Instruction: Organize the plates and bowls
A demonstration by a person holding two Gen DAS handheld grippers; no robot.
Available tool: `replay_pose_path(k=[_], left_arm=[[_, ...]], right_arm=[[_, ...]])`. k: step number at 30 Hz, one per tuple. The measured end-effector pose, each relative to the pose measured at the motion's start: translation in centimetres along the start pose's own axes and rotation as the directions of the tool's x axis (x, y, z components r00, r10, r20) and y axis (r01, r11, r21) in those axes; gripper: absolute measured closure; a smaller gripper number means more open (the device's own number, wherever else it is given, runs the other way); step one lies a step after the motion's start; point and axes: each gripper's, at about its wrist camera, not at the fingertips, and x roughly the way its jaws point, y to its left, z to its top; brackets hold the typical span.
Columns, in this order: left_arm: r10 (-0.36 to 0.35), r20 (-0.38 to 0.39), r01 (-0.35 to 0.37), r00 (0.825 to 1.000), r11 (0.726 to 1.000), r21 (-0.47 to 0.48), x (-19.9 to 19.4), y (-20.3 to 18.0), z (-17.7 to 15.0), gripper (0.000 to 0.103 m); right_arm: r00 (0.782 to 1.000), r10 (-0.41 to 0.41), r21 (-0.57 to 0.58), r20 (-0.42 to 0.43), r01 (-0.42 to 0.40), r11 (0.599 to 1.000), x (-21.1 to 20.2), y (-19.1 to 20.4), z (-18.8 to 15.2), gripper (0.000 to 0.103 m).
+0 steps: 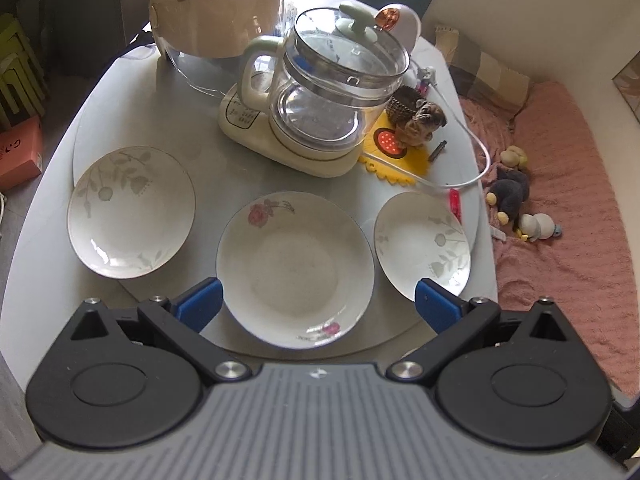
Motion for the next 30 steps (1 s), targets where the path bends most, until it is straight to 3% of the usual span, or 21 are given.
replay_pose_path(k=[11, 15, 30], left_arm=[[0.045, -0.077, -0.047, 0.996, 0.998, -0.029, 9.0, -1.3, 4.4, 0.0], [0.114, -0.067, -0.112, 0.991, 0.993, 0.03, 12.4, -2.2, 5.2, 0.0], [0.095, -0.14, -0.082, 0.985, 0.992, 0.101, 20.1, -5.3, 6.4, 0.0]], right_arm=[[0.999, 0.032, 0.004, -0.033, -0.032, 0.999, 6.2, -2.1, 2.9, 0.0], [0.998, 0.018, 0.017, -0.058, -0.017, 1.0, 8.7, -3.0, 3.6, 0.0], [0.989, 0.077, 0.064, -0.127, -0.069, 0.996, 15.0, -6.5, 4.0, 0.005]])
